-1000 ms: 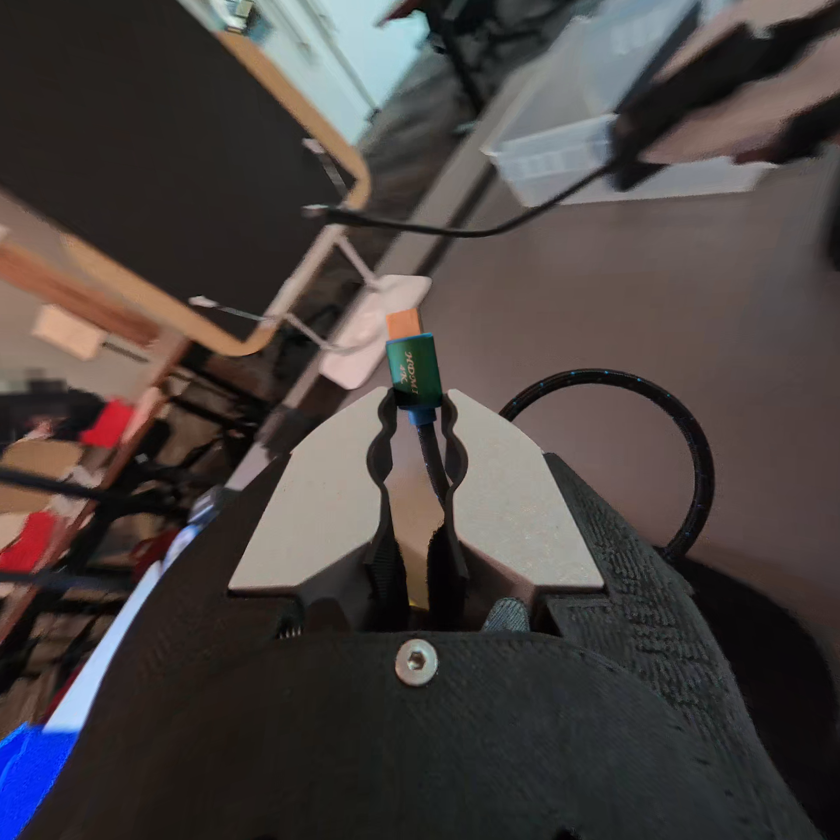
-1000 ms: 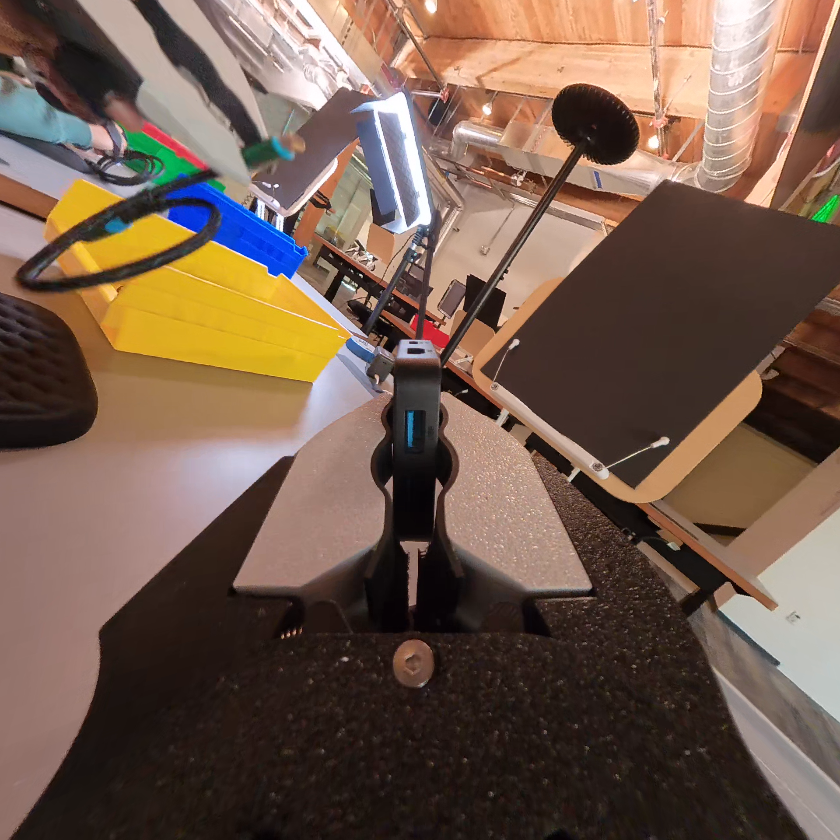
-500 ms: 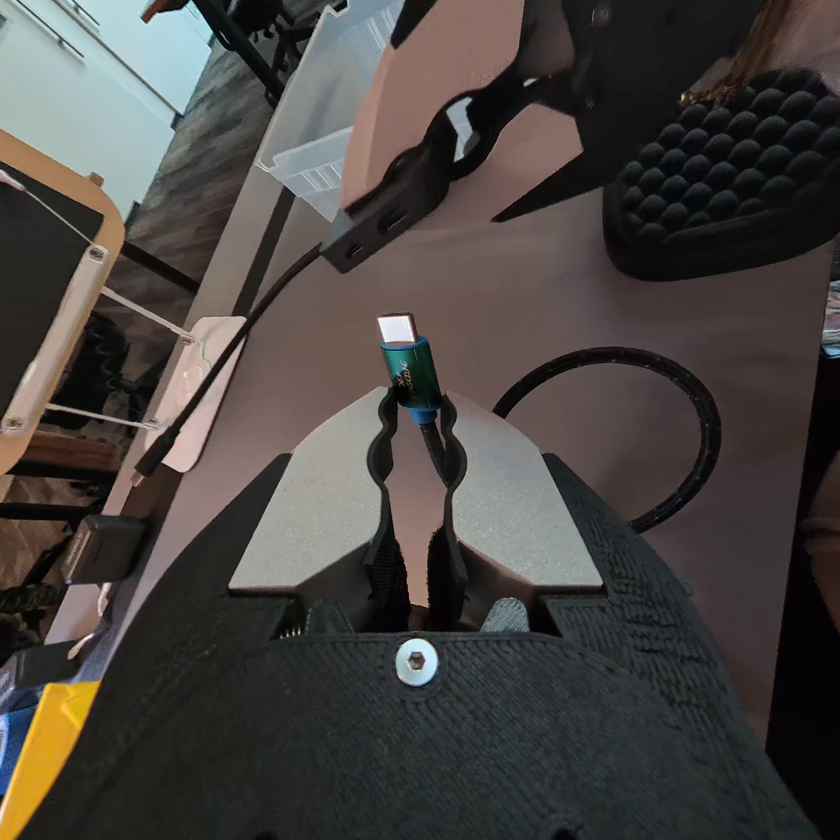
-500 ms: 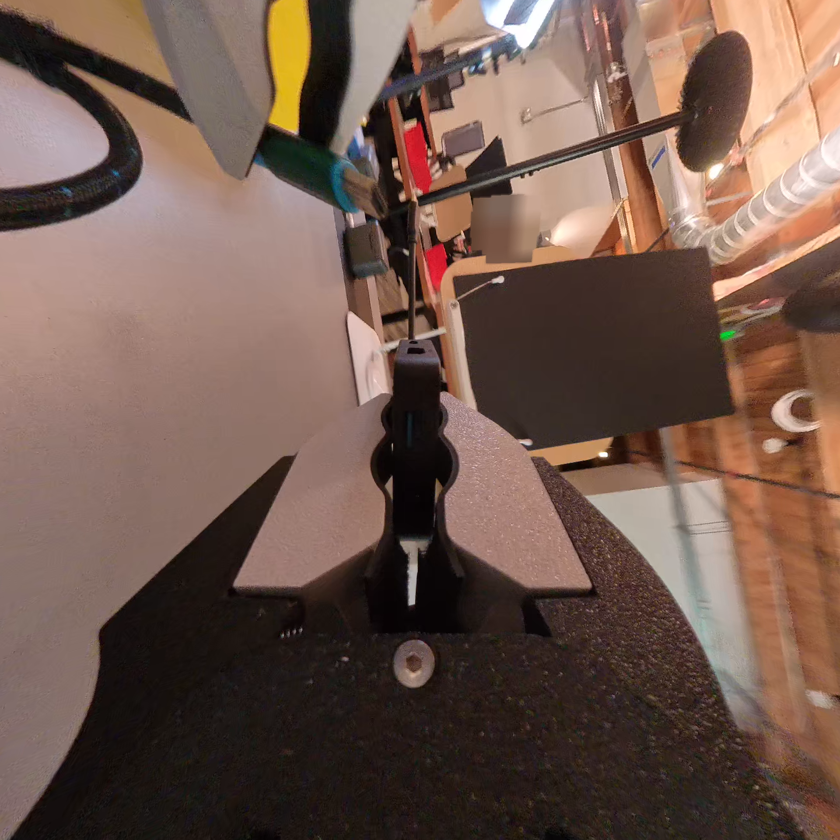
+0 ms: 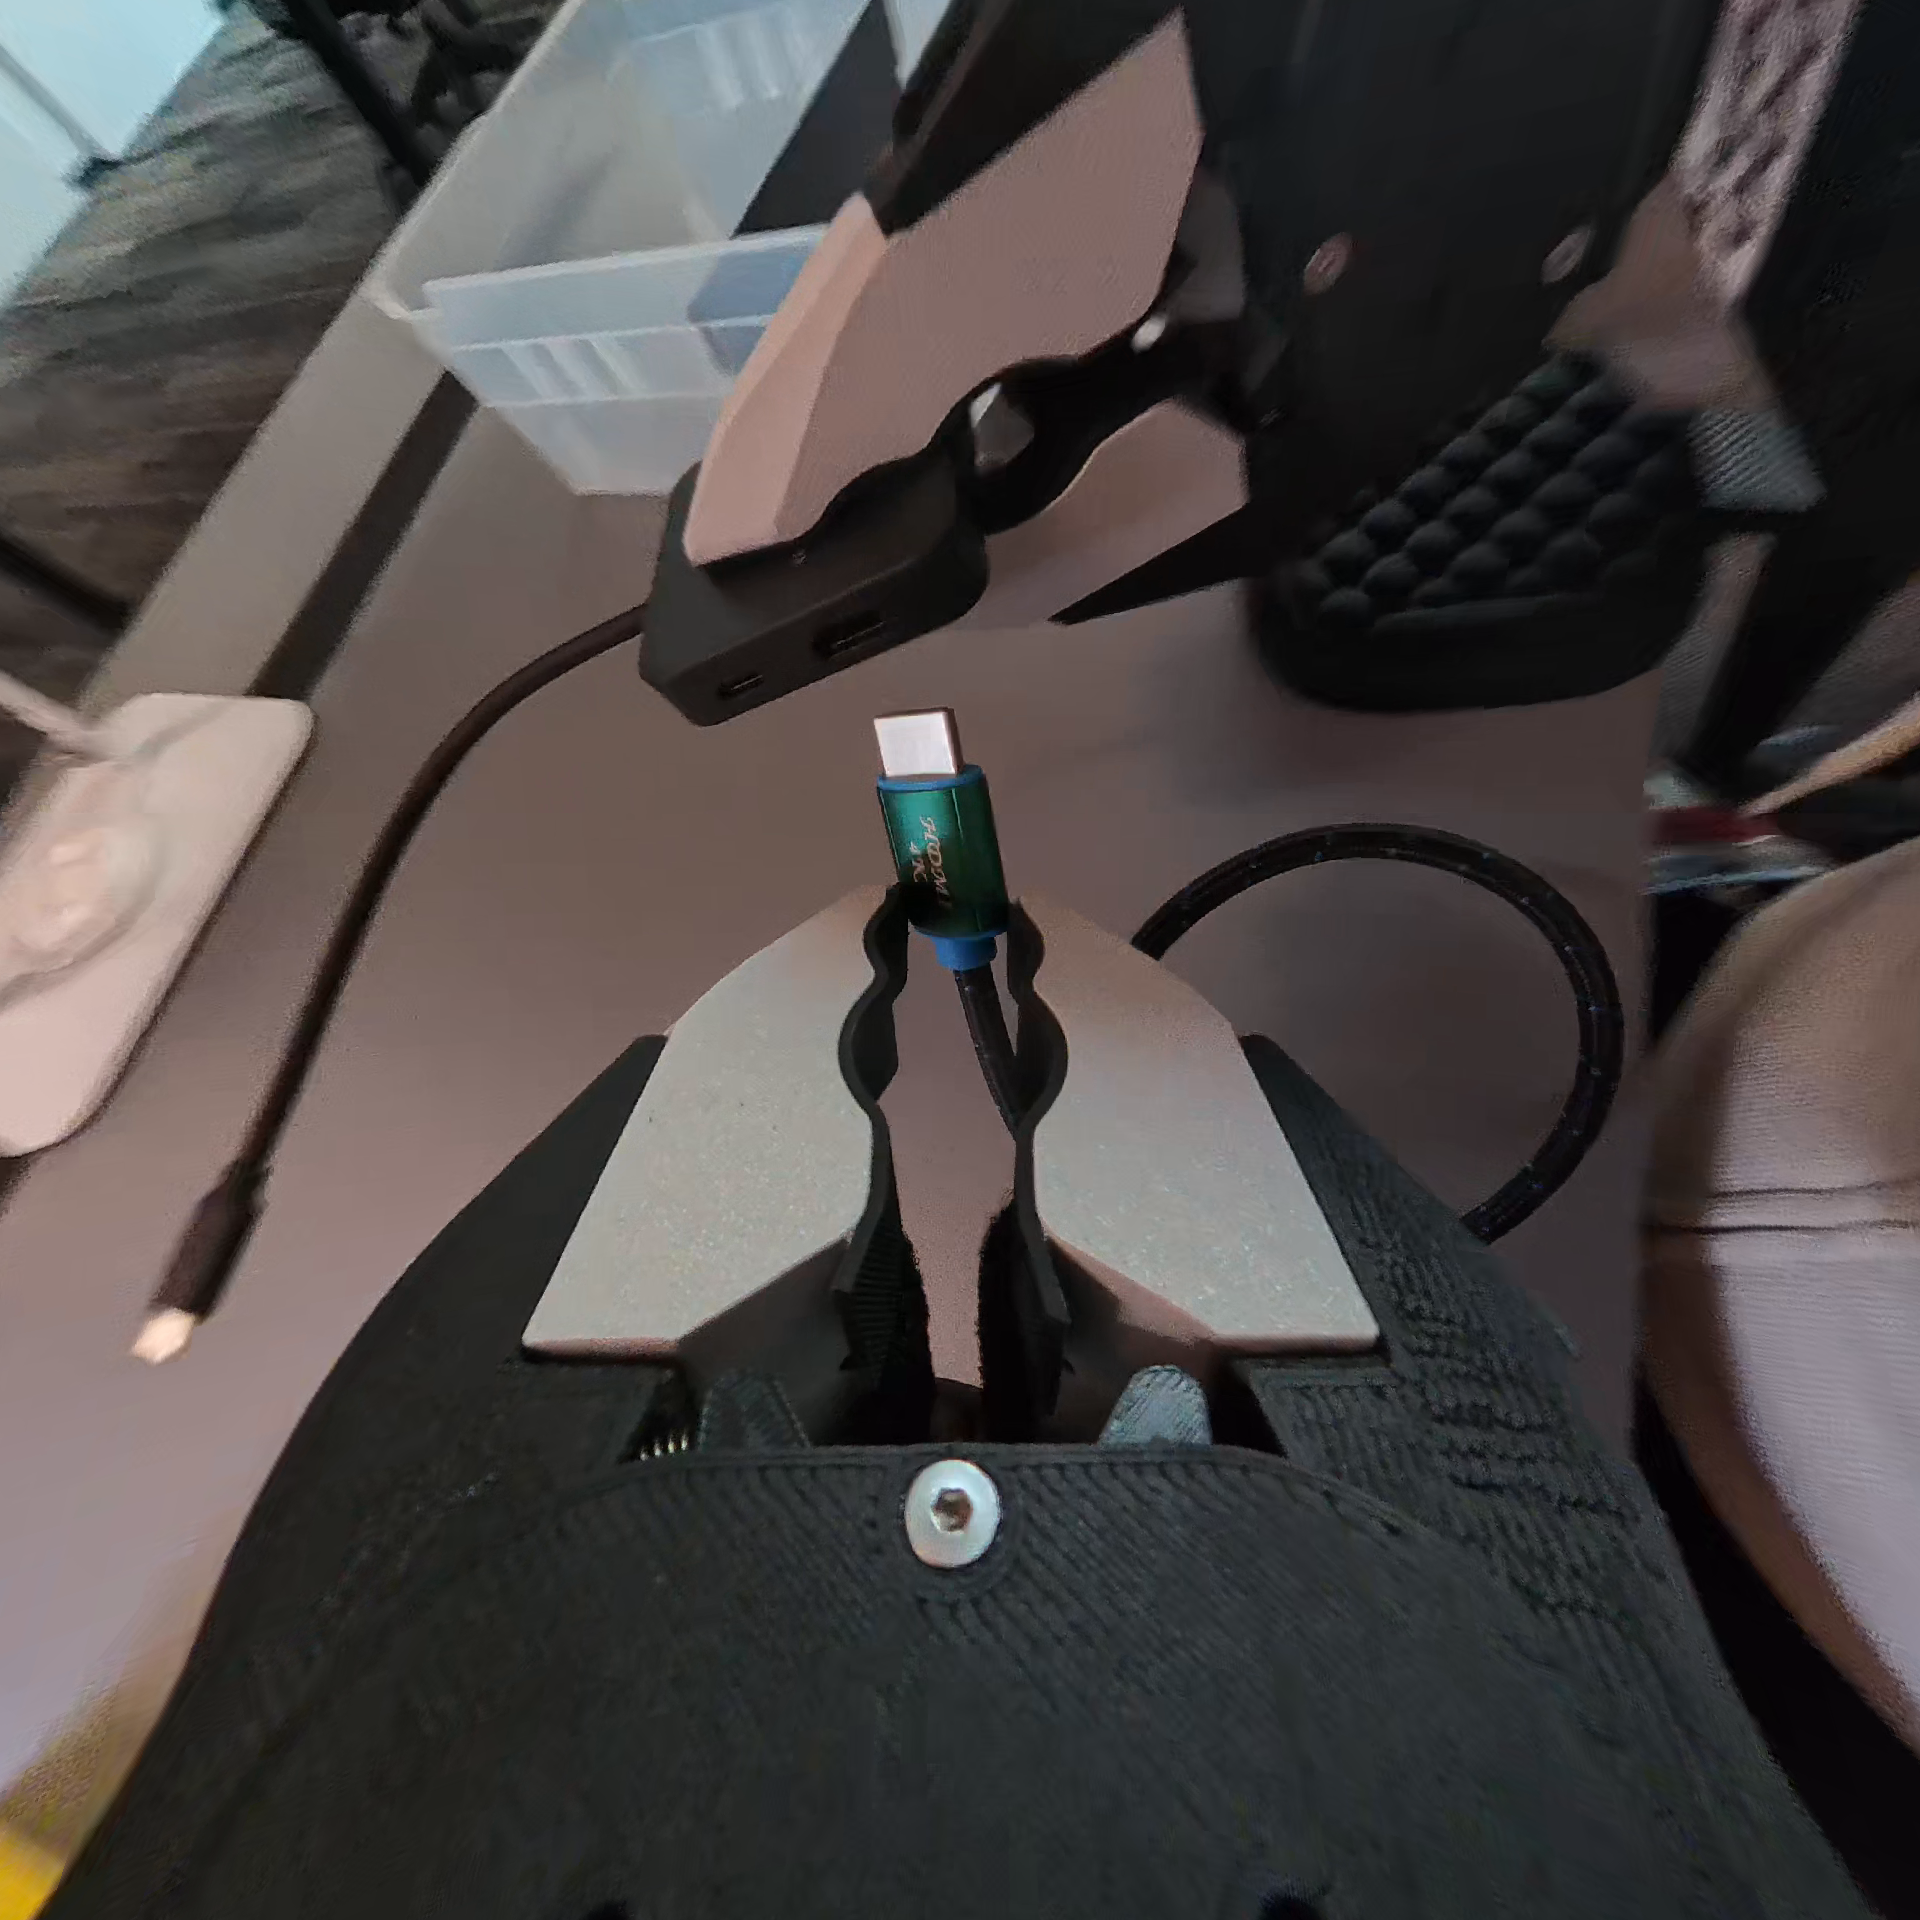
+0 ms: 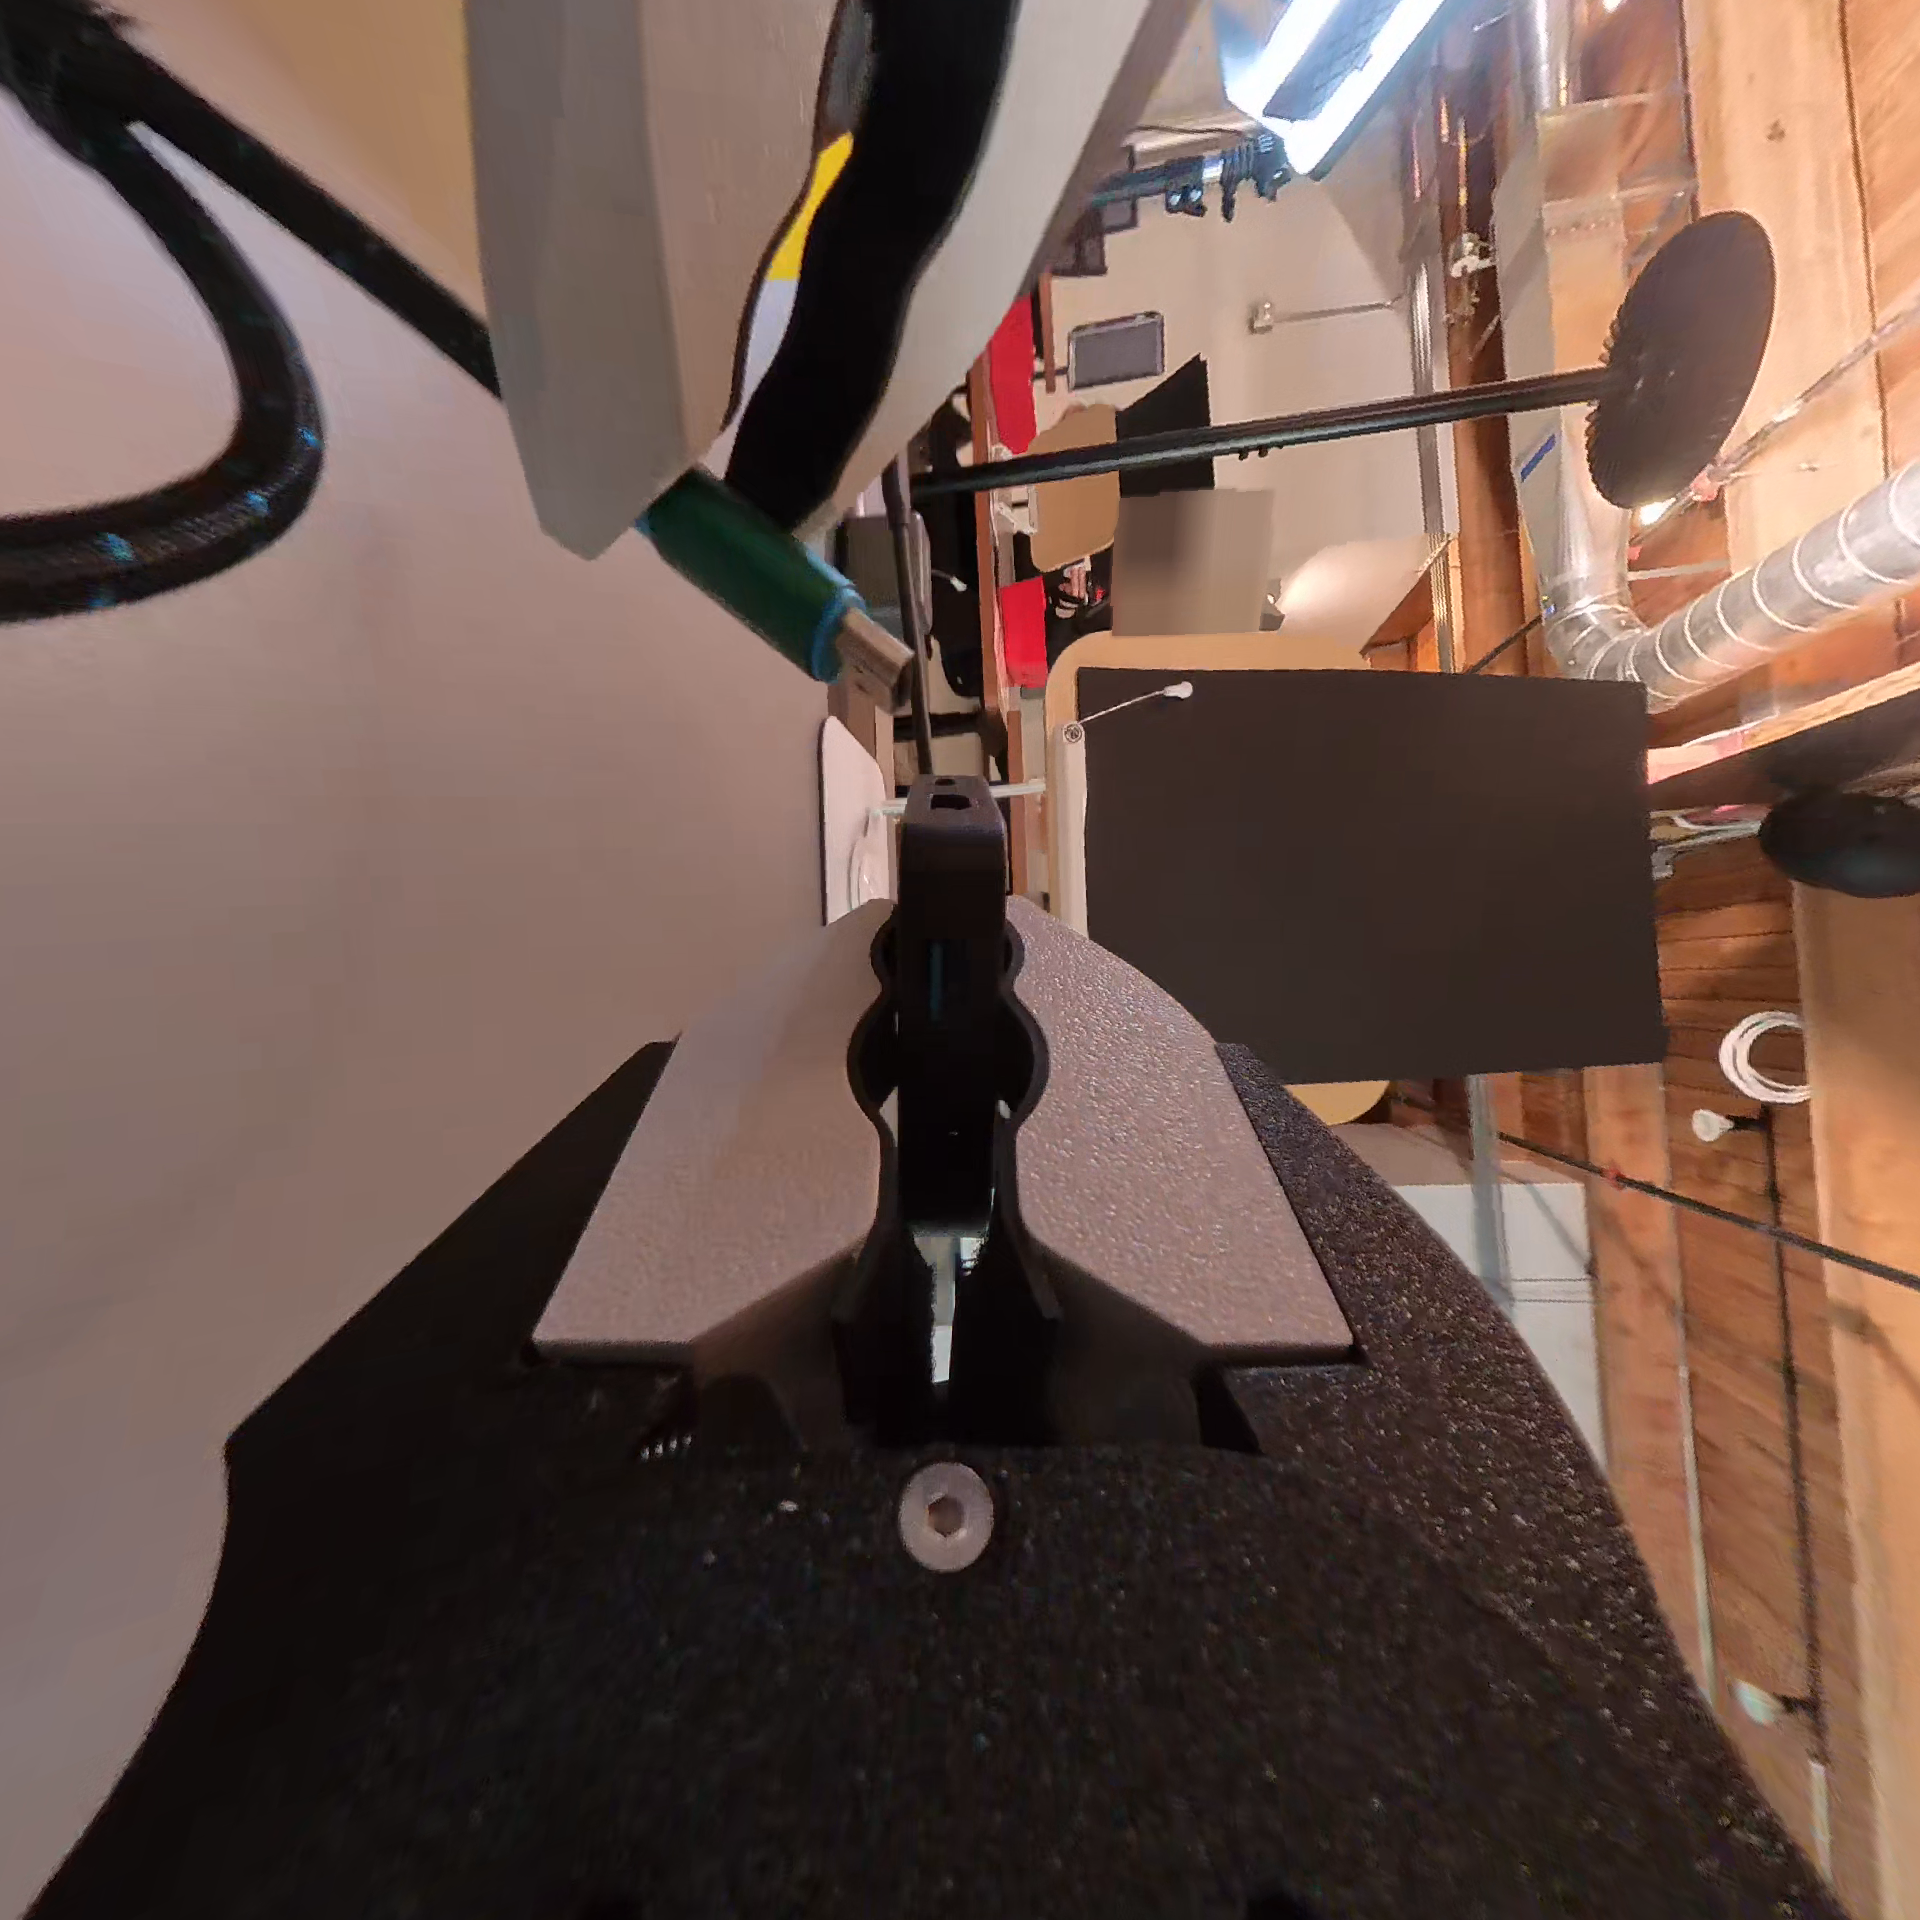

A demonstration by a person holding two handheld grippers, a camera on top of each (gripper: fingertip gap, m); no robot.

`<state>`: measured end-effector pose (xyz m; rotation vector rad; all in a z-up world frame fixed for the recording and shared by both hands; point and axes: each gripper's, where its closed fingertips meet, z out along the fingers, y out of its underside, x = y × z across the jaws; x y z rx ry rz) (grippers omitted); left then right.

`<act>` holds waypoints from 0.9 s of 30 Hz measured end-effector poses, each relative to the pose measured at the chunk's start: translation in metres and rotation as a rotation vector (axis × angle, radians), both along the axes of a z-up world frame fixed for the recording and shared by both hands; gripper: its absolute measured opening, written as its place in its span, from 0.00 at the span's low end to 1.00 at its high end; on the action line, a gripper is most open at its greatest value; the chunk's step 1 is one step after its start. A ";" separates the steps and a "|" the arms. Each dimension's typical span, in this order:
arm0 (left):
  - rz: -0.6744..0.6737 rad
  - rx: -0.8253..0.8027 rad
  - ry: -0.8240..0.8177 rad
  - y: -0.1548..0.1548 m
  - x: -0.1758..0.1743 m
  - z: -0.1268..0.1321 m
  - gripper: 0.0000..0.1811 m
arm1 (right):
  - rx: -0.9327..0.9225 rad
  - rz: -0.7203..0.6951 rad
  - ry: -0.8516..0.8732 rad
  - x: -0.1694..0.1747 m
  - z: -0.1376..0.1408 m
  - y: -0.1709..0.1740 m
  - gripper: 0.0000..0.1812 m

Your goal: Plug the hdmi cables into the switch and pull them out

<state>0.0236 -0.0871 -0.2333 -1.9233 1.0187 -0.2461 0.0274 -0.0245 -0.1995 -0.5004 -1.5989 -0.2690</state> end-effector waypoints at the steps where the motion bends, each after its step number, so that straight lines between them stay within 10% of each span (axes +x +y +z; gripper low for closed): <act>1: -0.044 -0.053 -0.096 -0.003 0.005 0.004 0.10 | -0.021 0.010 0.017 0.001 0.001 0.000 0.08; 9: -0.306 -0.488 -0.842 -0.005 0.005 0.040 0.10 | -0.041 0.070 0.121 0.009 0.021 0.005 0.08; 13: -0.321 -0.531 -0.744 -0.007 0.002 0.019 0.10 | -0.006 0.027 0.093 0.015 0.016 0.012 0.08; 24: -1.010 -1.011 -0.624 -0.071 0.010 -0.012 0.10 | -0.081 -0.036 0.158 0.032 0.016 0.021 0.07; 27: -1.005 -1.104 -0.490 -0.067 0.012 -0.043 0.10 | -0.093 -0.060 0.168 0.039 0.017 0.026 0.07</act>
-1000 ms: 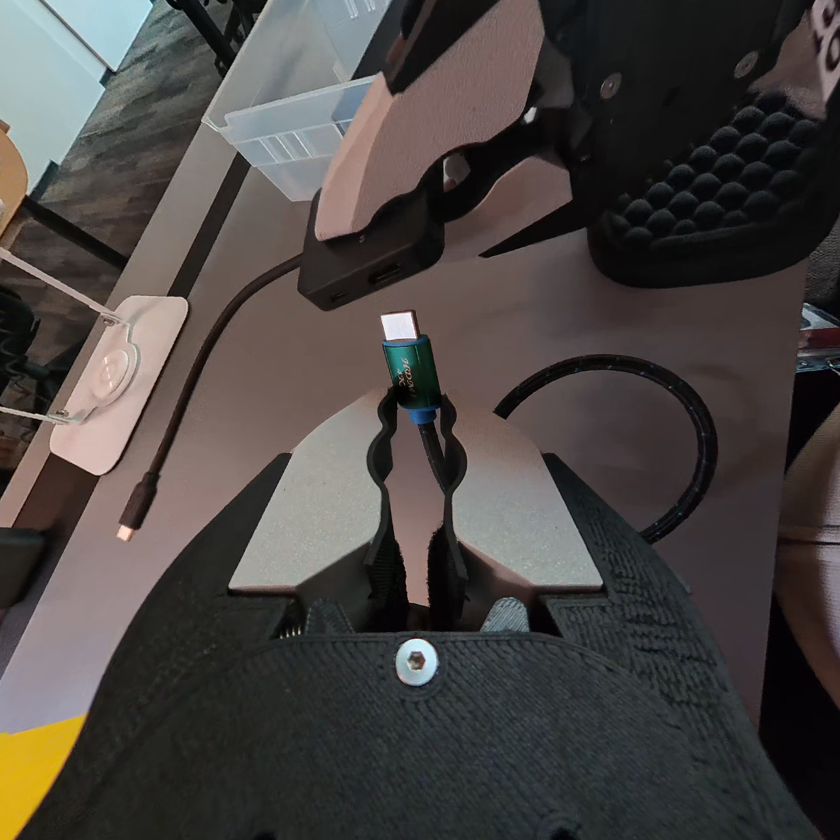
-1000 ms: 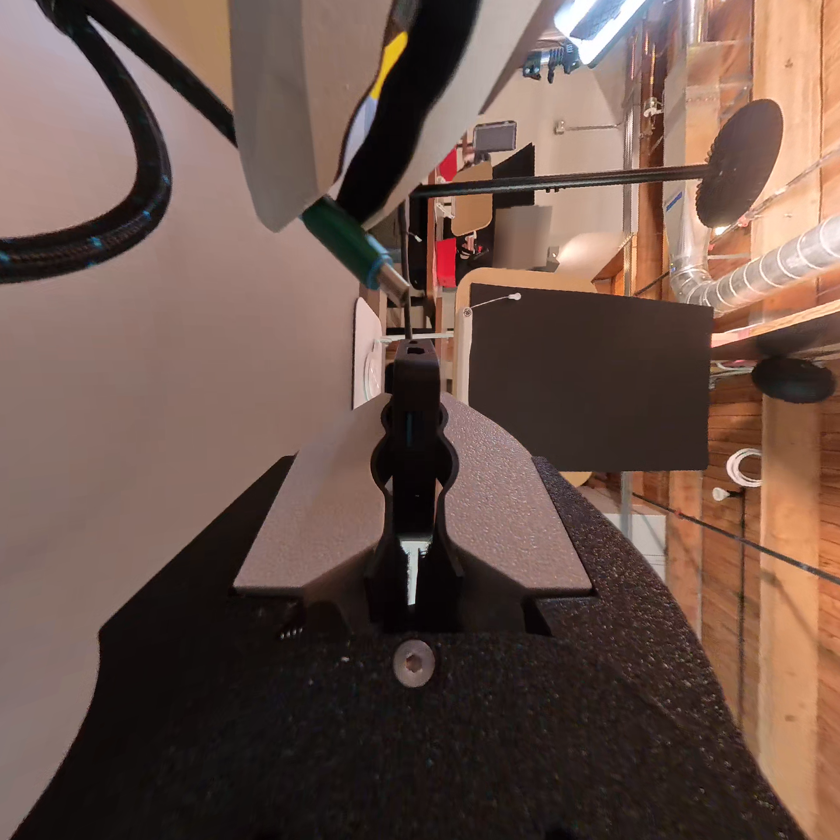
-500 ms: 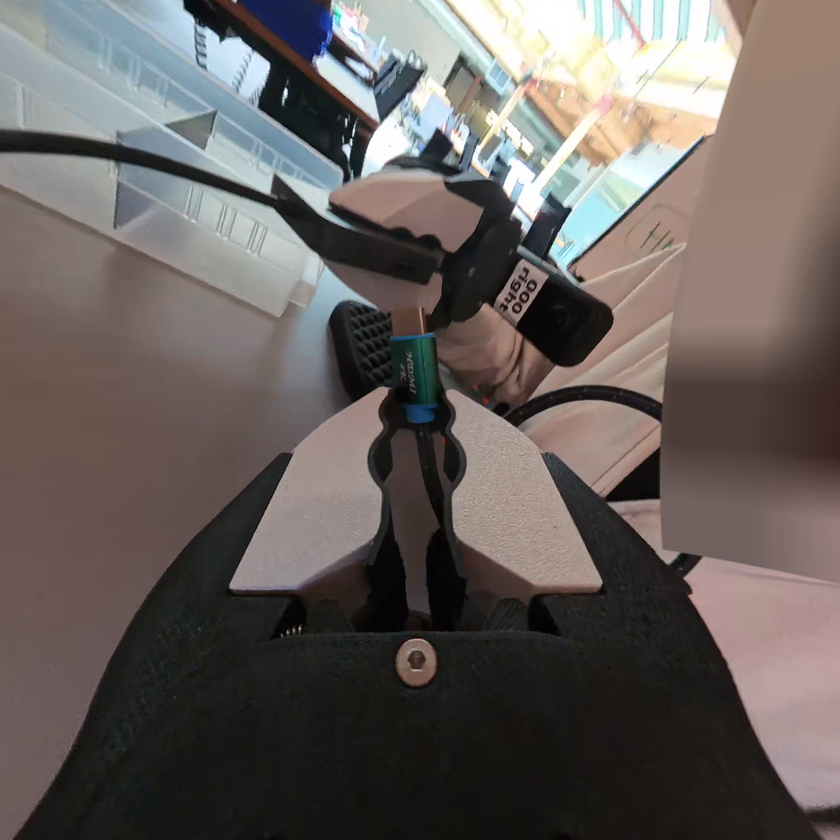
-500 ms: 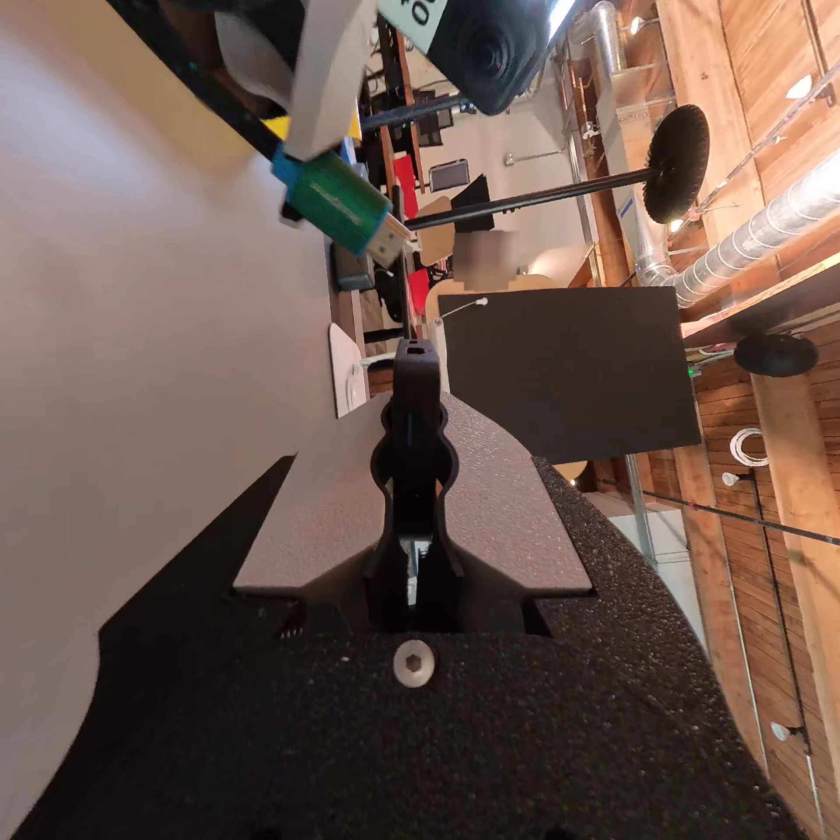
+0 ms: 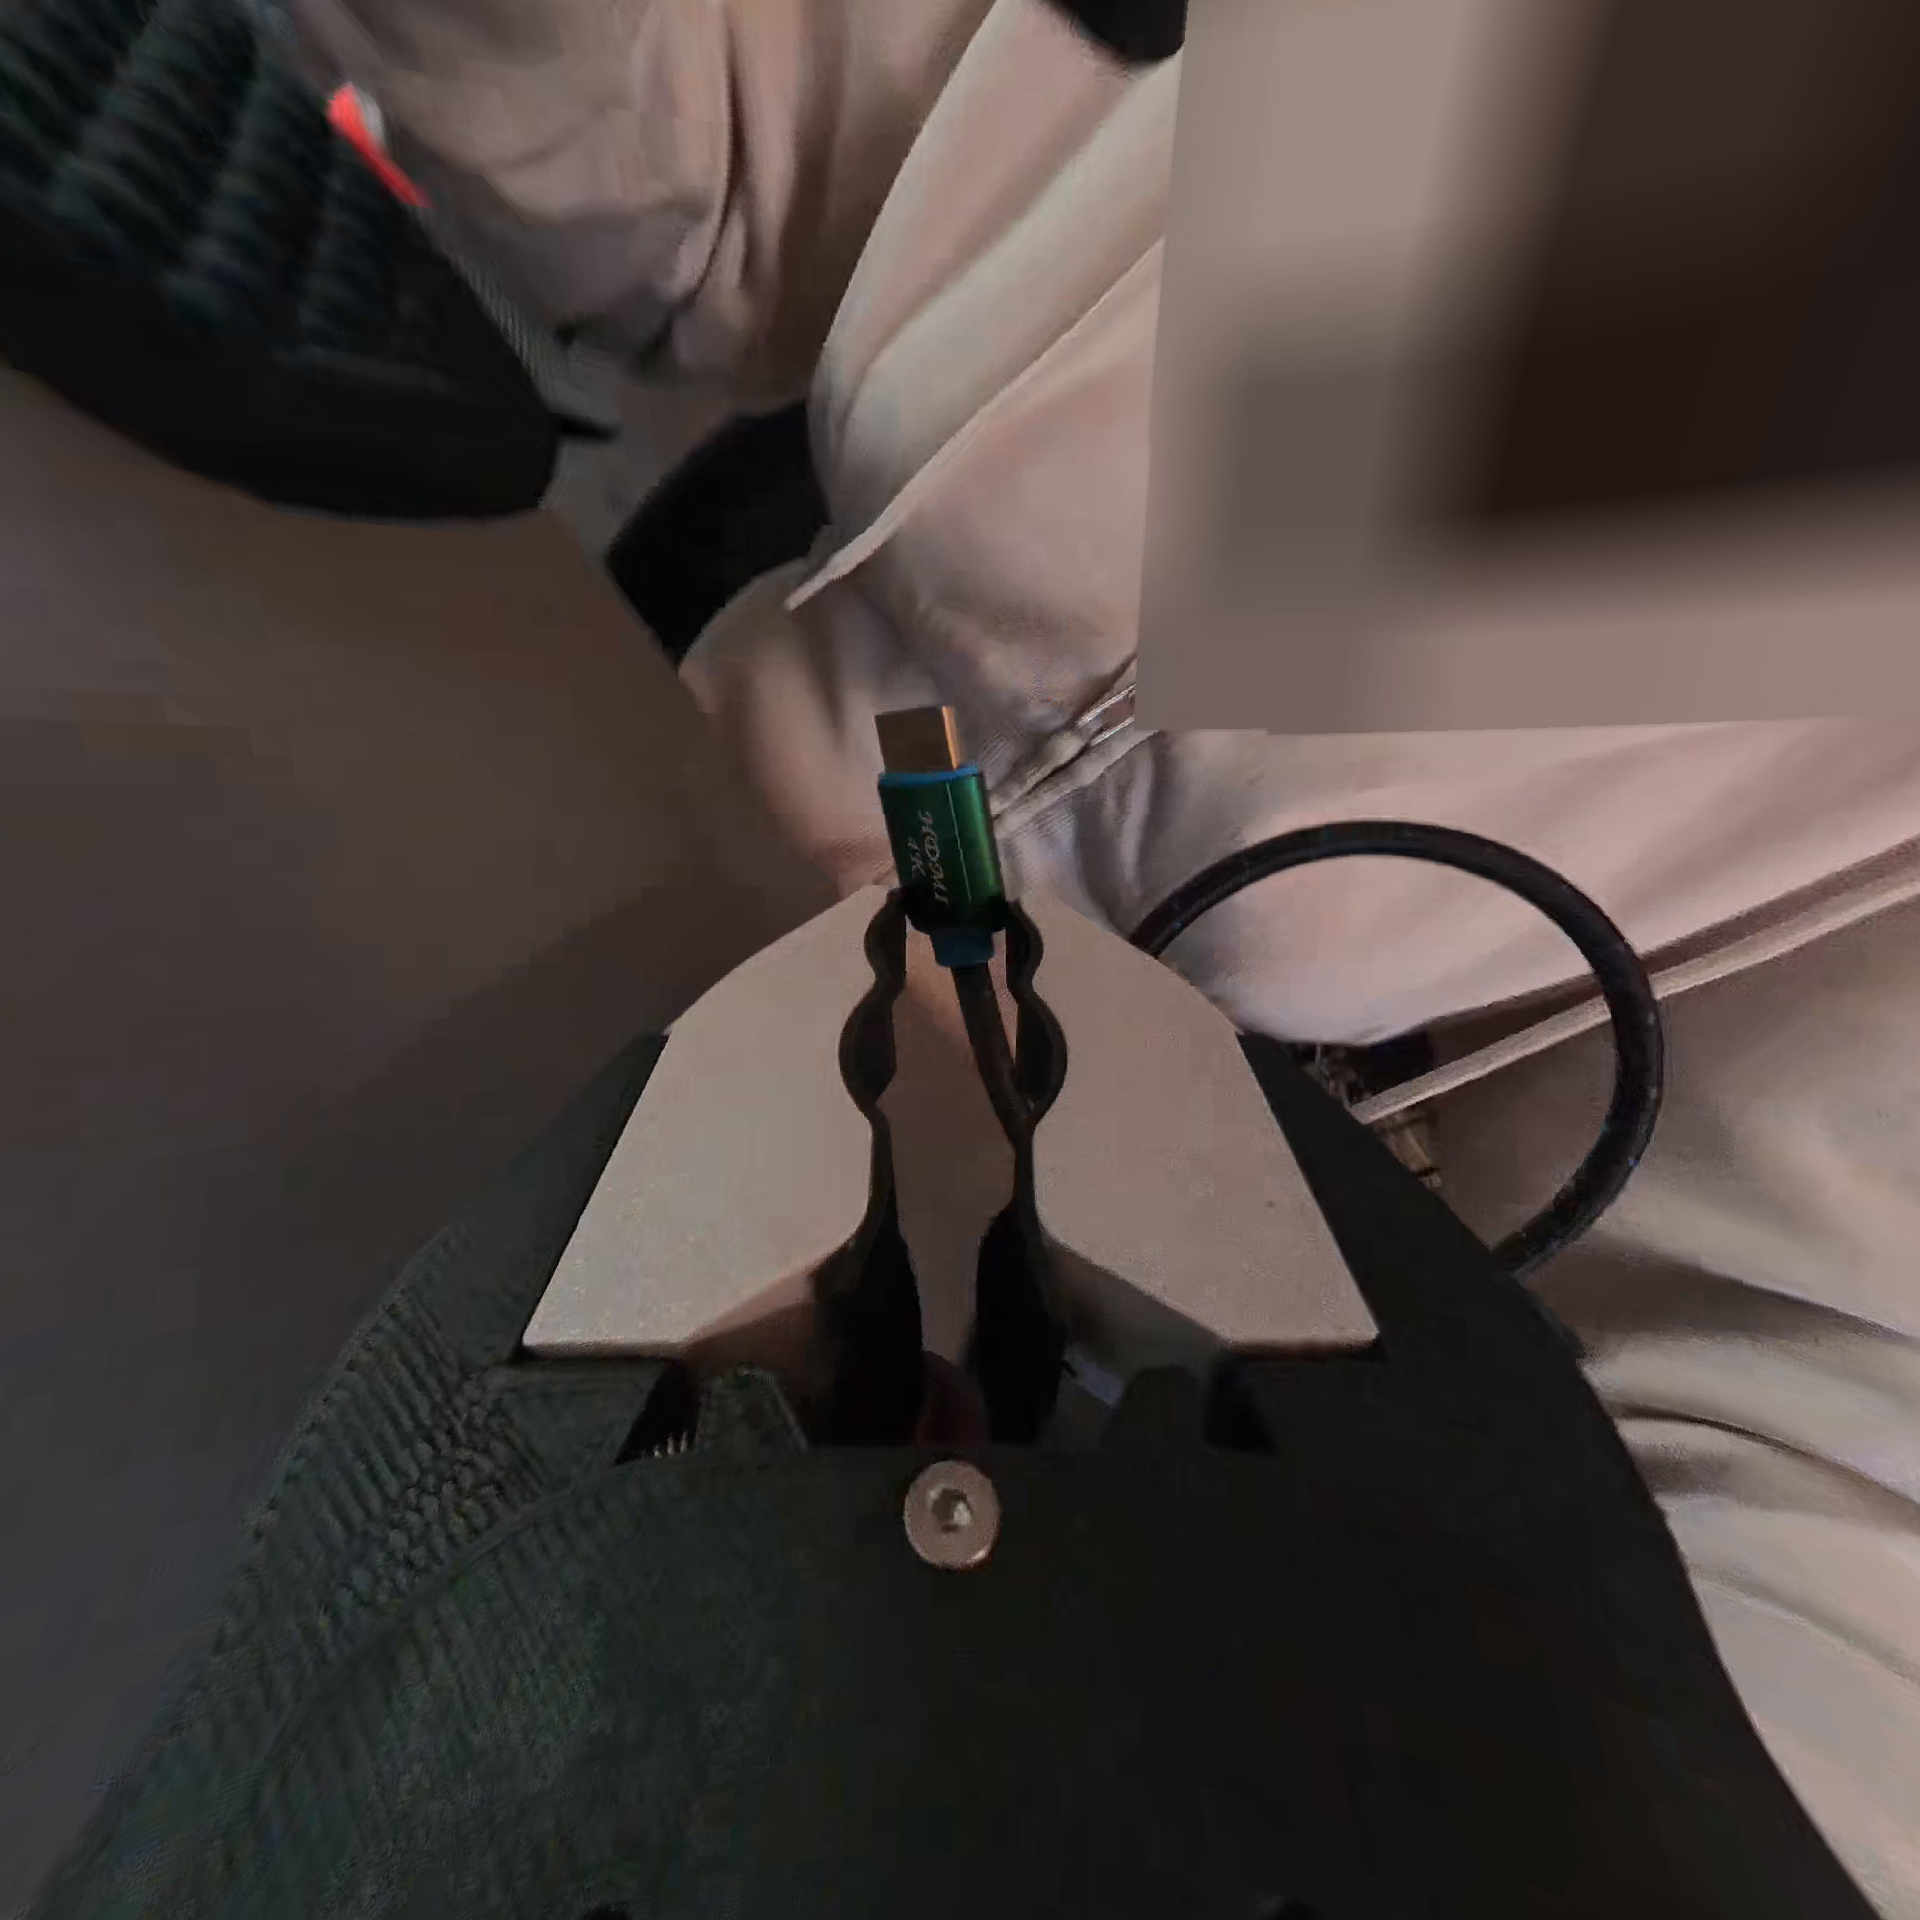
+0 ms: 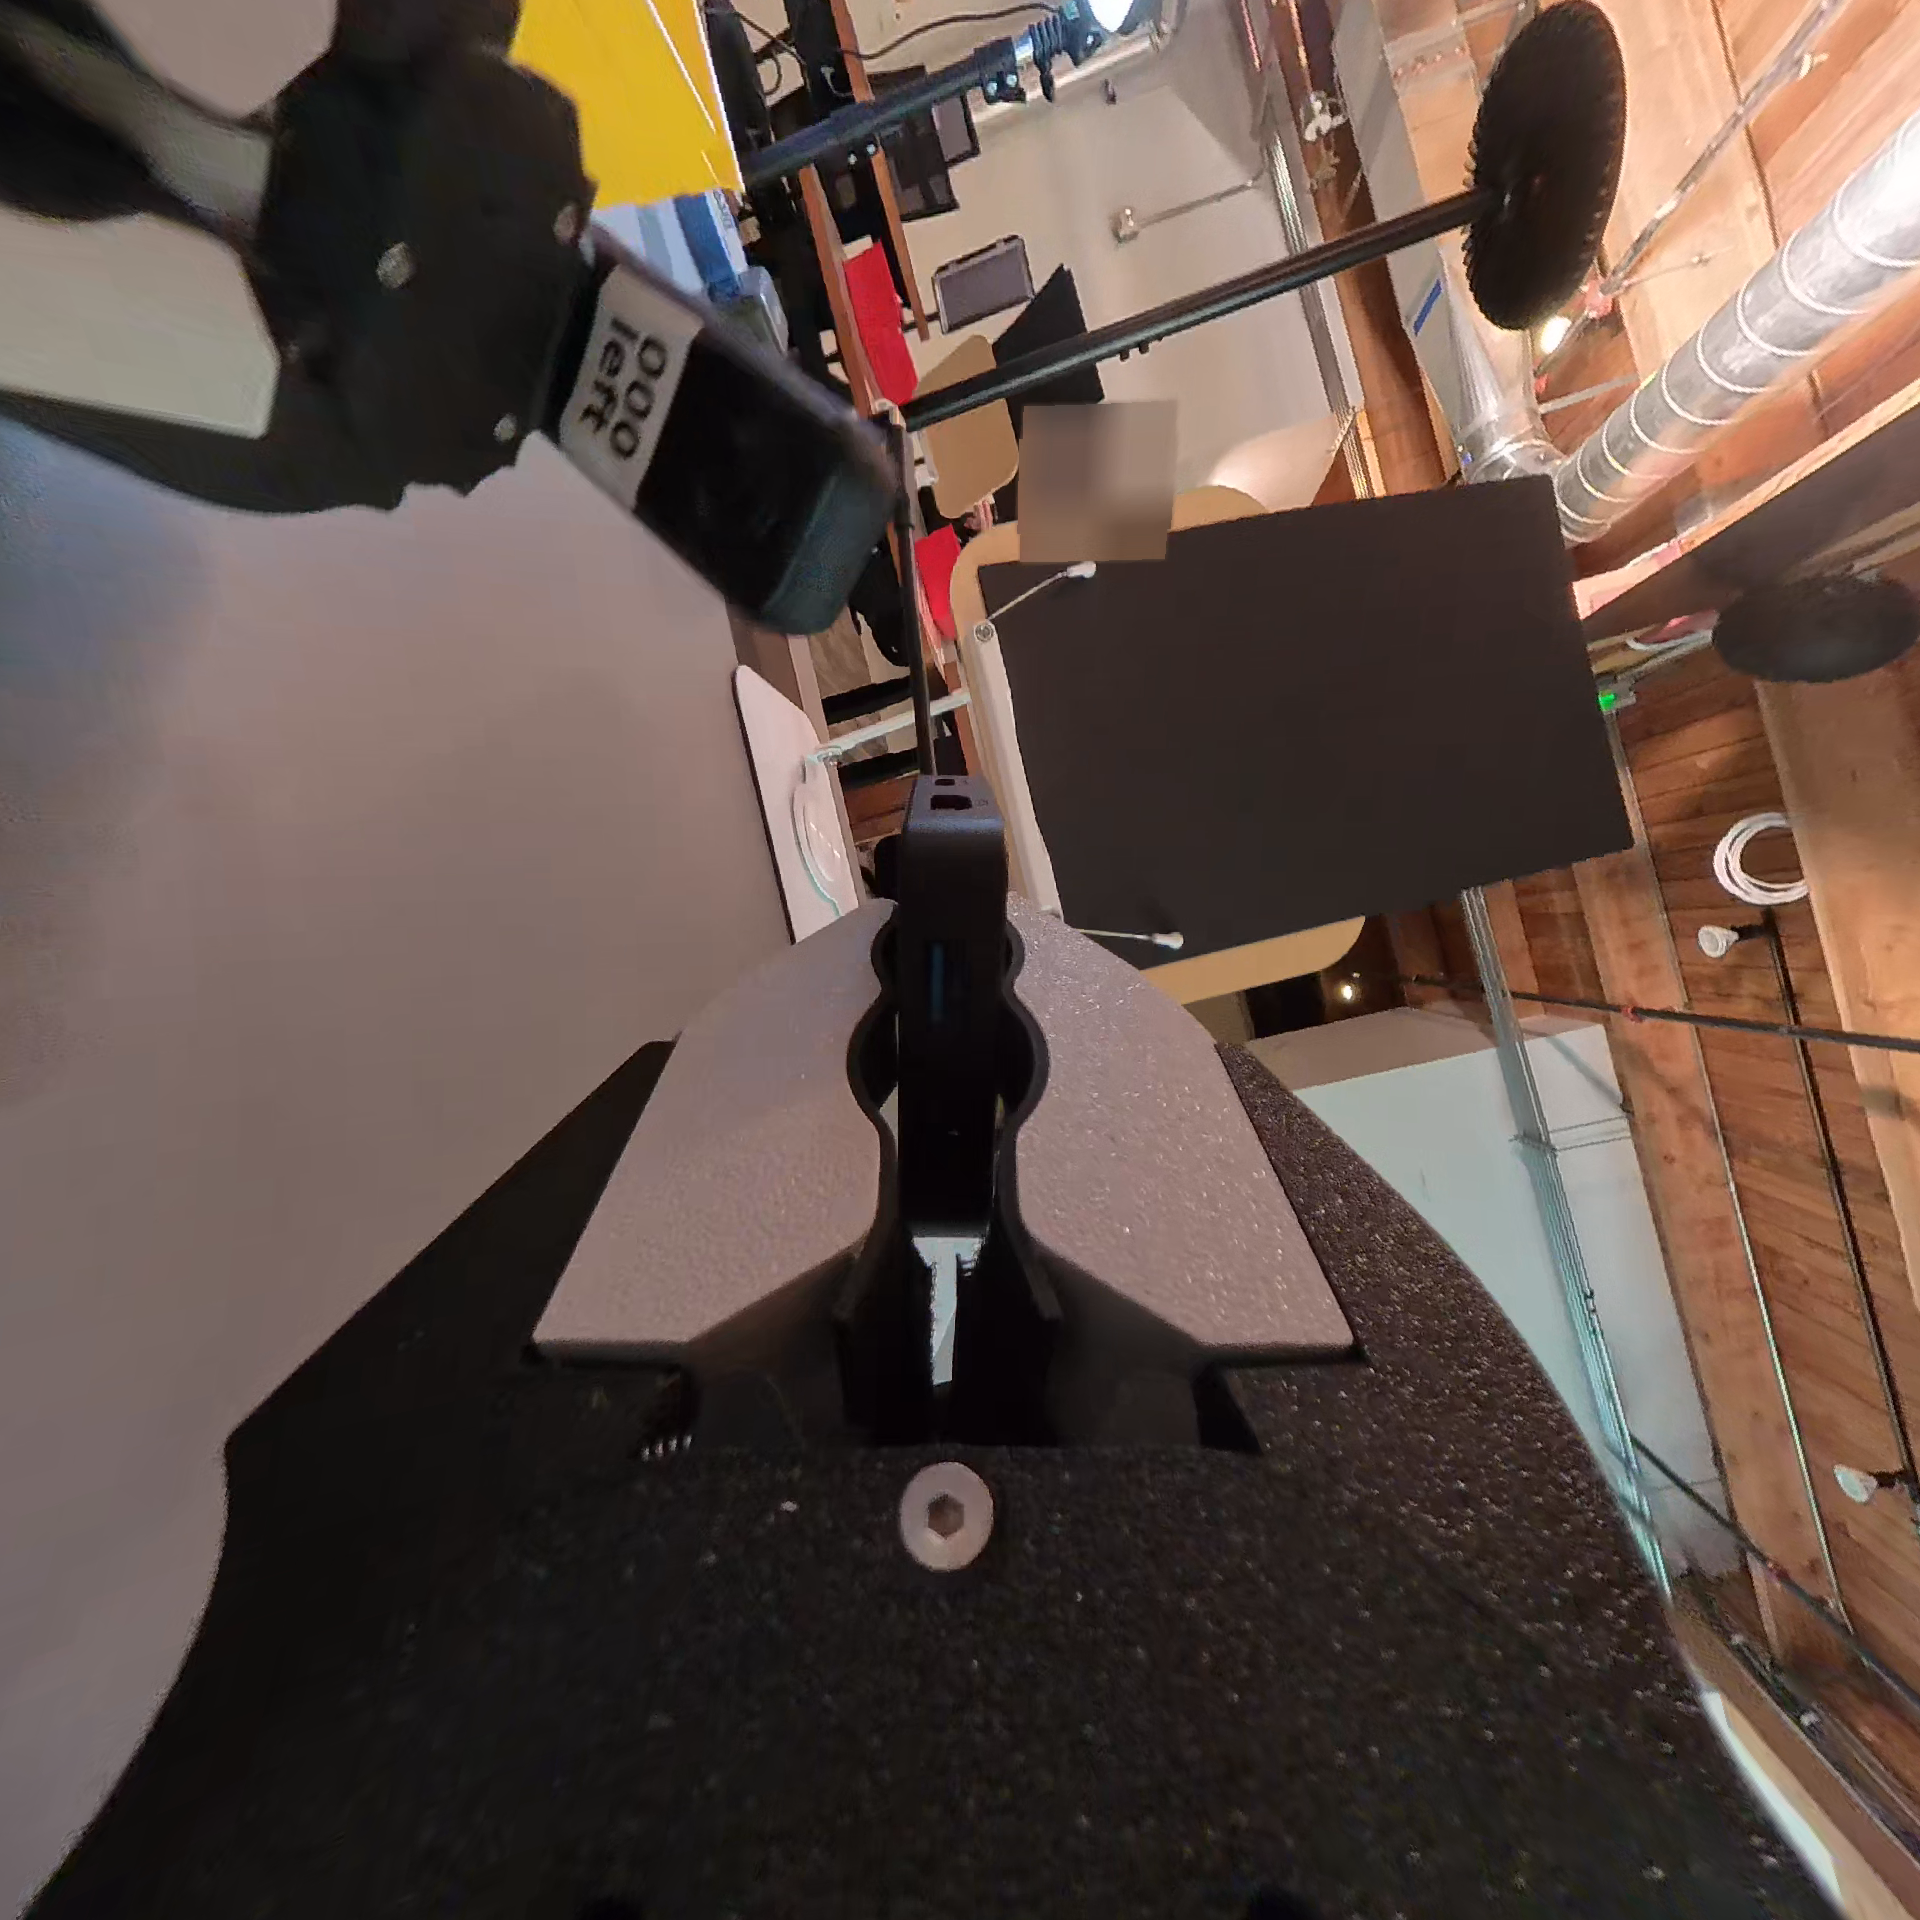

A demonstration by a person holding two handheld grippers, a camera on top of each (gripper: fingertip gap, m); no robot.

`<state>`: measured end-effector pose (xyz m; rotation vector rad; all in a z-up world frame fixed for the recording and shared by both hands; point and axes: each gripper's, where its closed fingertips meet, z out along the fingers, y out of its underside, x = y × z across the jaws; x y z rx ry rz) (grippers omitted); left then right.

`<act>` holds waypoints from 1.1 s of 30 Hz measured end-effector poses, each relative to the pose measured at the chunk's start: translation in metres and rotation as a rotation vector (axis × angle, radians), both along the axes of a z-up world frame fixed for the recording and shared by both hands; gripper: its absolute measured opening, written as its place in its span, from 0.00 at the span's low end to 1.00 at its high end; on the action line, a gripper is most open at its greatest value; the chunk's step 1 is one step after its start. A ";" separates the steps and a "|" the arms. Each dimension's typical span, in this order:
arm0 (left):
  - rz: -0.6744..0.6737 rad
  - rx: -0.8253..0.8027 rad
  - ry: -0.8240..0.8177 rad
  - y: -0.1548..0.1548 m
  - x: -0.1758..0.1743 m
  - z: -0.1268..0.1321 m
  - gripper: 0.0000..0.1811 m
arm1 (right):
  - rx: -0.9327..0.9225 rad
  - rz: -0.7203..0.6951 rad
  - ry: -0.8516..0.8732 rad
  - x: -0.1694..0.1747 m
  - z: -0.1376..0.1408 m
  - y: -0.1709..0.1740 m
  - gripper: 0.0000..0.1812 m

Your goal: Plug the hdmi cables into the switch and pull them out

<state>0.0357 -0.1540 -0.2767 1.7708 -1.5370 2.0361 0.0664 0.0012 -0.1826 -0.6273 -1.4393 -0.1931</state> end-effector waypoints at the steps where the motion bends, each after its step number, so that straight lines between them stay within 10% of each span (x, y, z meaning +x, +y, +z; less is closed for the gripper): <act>1: 0.013 0.012 0.064 0.007 0.000 -0.012 0.10 | -0.007 -0.008 0.005 0.003 0.000 0.002 0.07; 6: 0.219 0.371 0.221 0.062 -0.011 -0.041 0.22 | -0.034 -0.043 0.020 0.014 0.002 0.009 0.07; 11: 0.570 0.737 0.166 0.106 -0.026 0.012 0.32 | -0.050 -0.060 0.036 0.020 0.004 0.014 0.07; 15: 0.624 1.194 0.231 0.075 -0.041 0.040 0.31 | -0.060 -0.067 0.047 0.028 0.005 0.016 0.07; 18: 0.469 1.390 0.424 0.027 -0.052 0.013 0.31 | -0.068 -0.056 0.054 0.033 0.004 0.014 0.07; 21: 0.440 1.308 0.626 -0.011 -0.066 -0.023 0.31 | -0.077 -0.032 0.066 0.035 0.003 0.007 0.07; 28: 1.052 0.804 0.767 -0.035 -0.060 -0.039 0.31 | -0.085 0.029 0.071 0.029 -0.002 -0.020 0.08; 33: 1.126 0.749 0.814 -0.028 -0.052 -0.053 0.23 | -0.073 0.054 0.065 0.024 -0.001 -0.028 0.08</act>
